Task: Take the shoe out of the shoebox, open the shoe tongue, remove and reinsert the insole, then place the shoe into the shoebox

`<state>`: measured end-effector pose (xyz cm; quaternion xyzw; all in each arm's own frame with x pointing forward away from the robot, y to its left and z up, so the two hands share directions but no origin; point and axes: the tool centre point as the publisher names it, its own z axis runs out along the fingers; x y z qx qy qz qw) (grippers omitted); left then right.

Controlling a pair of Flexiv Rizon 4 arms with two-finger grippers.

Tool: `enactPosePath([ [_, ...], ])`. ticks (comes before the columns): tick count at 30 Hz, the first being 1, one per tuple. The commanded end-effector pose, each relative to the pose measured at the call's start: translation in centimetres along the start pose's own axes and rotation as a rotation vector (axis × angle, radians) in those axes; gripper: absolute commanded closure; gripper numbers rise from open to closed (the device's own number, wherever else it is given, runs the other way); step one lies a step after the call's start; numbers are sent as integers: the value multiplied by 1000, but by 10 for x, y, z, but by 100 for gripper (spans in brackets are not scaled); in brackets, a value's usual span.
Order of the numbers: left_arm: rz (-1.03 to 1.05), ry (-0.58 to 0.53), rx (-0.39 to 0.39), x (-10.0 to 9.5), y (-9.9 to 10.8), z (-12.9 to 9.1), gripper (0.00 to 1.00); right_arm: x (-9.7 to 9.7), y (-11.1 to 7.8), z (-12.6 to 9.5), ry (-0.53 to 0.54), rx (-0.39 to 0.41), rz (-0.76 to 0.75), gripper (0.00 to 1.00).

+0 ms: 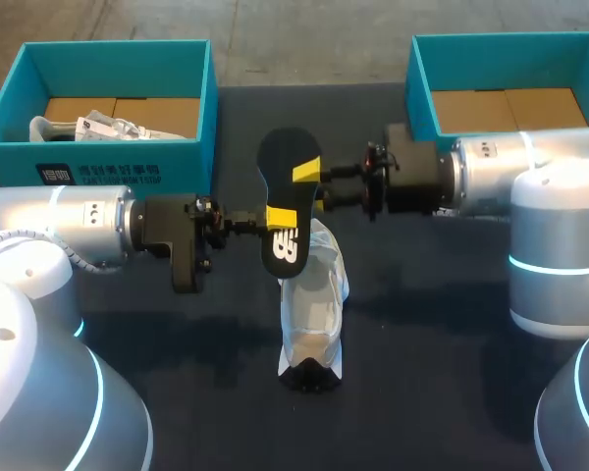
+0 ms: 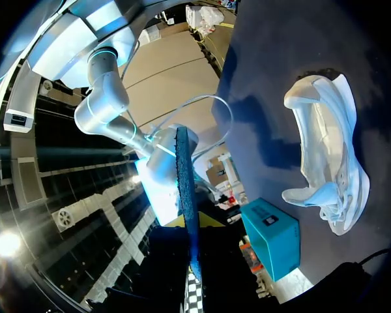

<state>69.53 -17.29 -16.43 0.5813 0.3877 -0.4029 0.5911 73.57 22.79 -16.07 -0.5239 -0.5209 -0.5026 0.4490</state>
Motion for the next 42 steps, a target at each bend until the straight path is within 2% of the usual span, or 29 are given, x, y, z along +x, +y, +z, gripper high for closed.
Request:
enactPosePath([
  [1,2,0,-4,1,-1,2,100,2,-3,-2,-7,-9,0,64],
  [11,2,0,-4,1,-1,2,100,0,-4,-3,-18,-29,18,73],
  [14,2,0,-4,1,-1,2,100,1,-5,-3,-17,-33,26,69],
  [16,2,0,-4,1,-1,2,100,2,-5,-2,-20,-35,28,69],
  [22,2,0,-4,1,-1,2,100,3,-5,-2,-23,-42,29,74],
  [26,2,0,-4,1,-1,2,100,1,-5,-1,-19,-37,38,80],
  [31,2,0,-4,1,-1,2,100,0,-4,2,-9,-31,41,79],
  [36,2,0,-4,1,-1,2,100,-1,-3,3,-7,-27,45,92],
  [37,2,0,-4,1,-1,2,100,-1,-3,4,-7,-26,45,100],
  [42,2,0,-4,1,-1,2,100,-1,-3,4,-8,-23,47,100],
])
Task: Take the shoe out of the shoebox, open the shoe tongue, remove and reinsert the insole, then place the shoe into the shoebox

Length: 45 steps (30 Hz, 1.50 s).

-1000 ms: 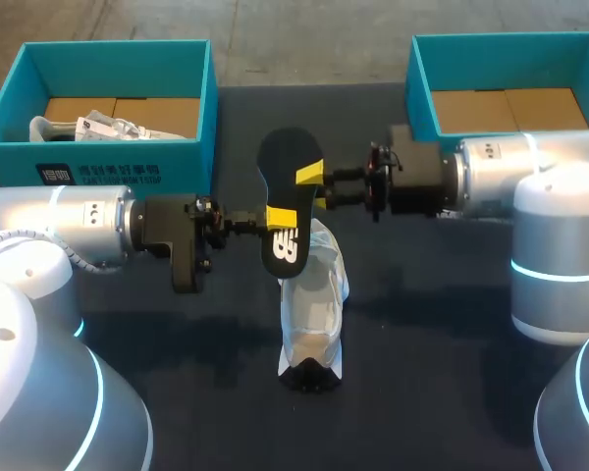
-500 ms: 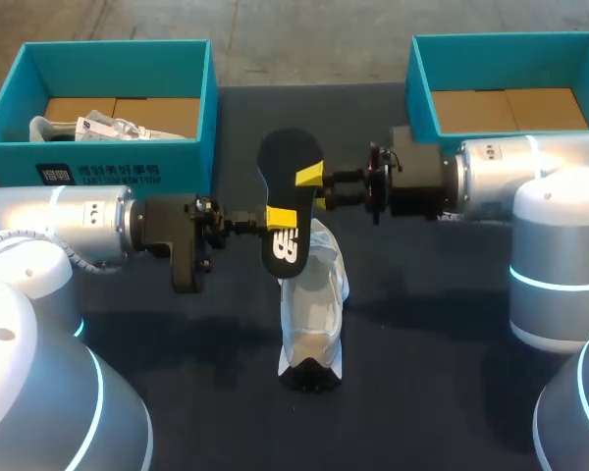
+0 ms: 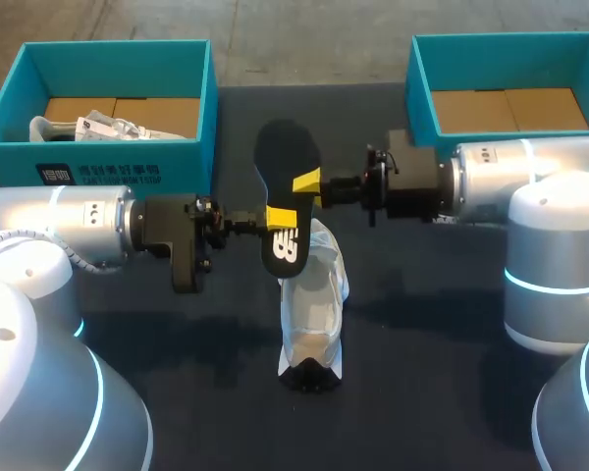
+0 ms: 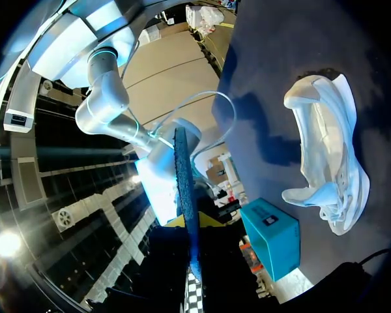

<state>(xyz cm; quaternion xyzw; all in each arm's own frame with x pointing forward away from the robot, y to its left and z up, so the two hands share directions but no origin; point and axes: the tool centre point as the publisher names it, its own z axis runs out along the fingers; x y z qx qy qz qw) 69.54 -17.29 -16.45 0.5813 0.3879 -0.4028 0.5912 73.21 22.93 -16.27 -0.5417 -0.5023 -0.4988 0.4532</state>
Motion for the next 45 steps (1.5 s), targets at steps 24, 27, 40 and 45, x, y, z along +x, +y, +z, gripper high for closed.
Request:
enactPosePath([
  [24,-39,1,-24,1,-2,-7,0,1,-3,1,-3,7,-9,100],
  [27,-50,13,-25,0,-1,-16,0,-1,-4,-1,-2,7,-8,100],
  [40,-148,110,-5,-9,6,-61,0,-14,-8,-8,6,8,2,100],
  [45,-174,164,-1,-11,11,-76,0,-16,-10,-7,5,11,-6,100],
])
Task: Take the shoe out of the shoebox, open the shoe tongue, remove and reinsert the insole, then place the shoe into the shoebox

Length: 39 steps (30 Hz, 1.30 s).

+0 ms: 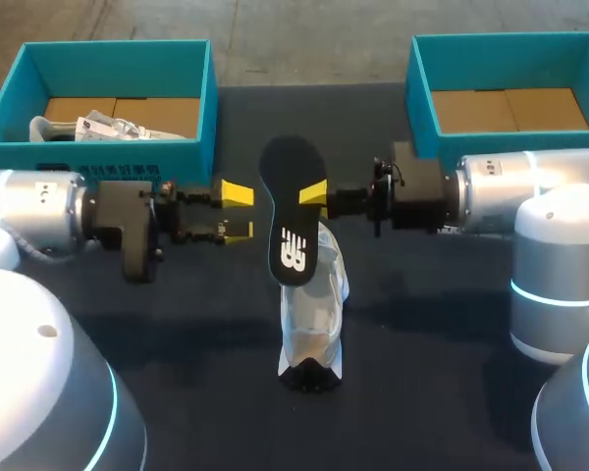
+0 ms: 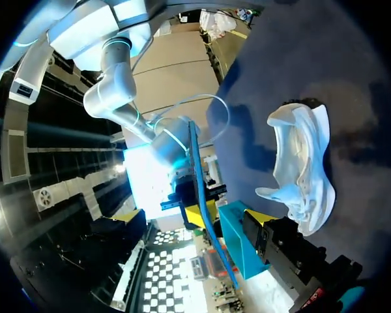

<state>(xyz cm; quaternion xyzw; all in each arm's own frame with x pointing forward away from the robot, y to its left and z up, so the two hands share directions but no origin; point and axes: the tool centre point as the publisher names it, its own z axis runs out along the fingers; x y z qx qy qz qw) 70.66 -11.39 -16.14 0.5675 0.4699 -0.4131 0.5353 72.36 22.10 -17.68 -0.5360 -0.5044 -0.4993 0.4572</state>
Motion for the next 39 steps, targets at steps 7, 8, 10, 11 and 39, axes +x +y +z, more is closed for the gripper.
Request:
enactPosePath([
  [7,16,182,33,-15,4,-36,0,-2,-2,1,-4,10,-4,100],
  [8,16,182,33,-15,4,-36,0,-2,-2,1,-4,10,-4,100],
  [10,16,182,33,-15,4,-36,0,-2,-2,1,-4,10,-4,100],
  [11,16,182,33,-15,4,-36,0,-2,-2,1,-4,10,-4,100],
  [39,-137,511,105,-31,53,-61,0,-13,-6,-5,-32,18,-5,100],
])
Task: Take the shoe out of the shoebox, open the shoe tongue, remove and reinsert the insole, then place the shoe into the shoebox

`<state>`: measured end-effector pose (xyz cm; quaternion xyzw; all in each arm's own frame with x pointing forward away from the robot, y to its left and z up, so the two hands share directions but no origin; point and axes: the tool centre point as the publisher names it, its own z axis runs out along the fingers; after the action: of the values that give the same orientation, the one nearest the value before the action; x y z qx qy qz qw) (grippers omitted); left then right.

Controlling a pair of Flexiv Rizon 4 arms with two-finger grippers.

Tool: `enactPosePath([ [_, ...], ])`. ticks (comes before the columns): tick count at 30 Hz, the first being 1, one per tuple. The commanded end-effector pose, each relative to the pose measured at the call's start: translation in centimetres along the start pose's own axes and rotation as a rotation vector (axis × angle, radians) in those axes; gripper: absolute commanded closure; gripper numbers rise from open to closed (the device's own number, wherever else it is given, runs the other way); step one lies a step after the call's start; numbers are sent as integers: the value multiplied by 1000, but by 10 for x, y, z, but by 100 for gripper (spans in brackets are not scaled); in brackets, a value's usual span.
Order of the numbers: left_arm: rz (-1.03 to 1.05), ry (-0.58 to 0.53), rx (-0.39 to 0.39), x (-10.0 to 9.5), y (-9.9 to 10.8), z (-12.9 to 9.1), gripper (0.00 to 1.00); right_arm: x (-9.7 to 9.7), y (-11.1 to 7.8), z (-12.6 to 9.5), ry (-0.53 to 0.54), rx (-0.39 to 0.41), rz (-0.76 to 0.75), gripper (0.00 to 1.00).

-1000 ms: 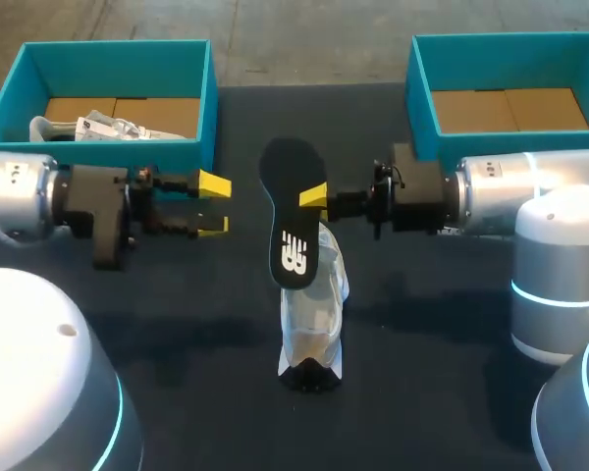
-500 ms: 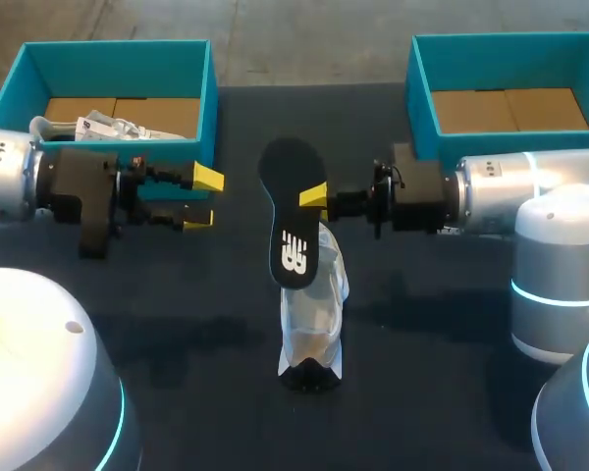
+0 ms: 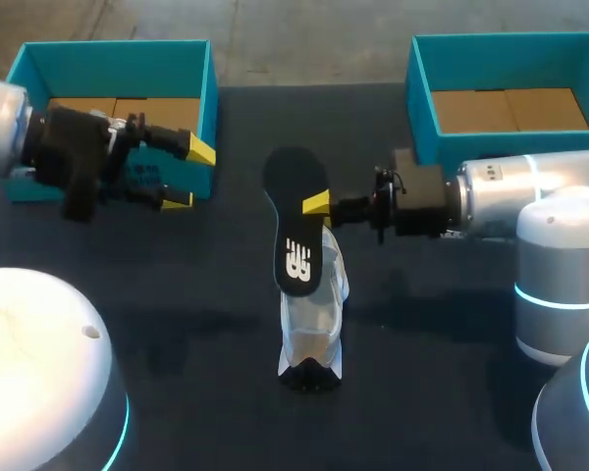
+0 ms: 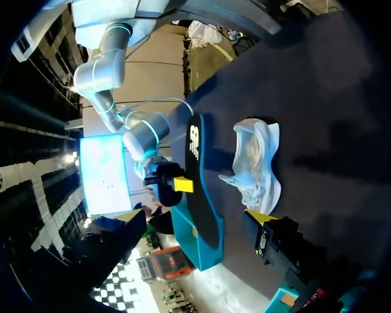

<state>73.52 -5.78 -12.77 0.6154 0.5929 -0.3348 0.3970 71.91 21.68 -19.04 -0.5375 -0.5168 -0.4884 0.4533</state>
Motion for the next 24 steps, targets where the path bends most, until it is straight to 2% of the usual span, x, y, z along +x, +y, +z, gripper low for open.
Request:
enactPosePath([
  [1,0,122,65,-10,15,-8,0,1,-1,-2,-3,0,1,100],
  [14,0,122,65,-10,15,-8,0,1,-1,-2,-3,0,1,100],
  [16,-20,119,67,-16,18,-9,0,1,-1,-2,-3,0,1,100],
  [24,-101,245,76,-35,39,-19,0,1,-1,-2,-3,0,1,100],
])
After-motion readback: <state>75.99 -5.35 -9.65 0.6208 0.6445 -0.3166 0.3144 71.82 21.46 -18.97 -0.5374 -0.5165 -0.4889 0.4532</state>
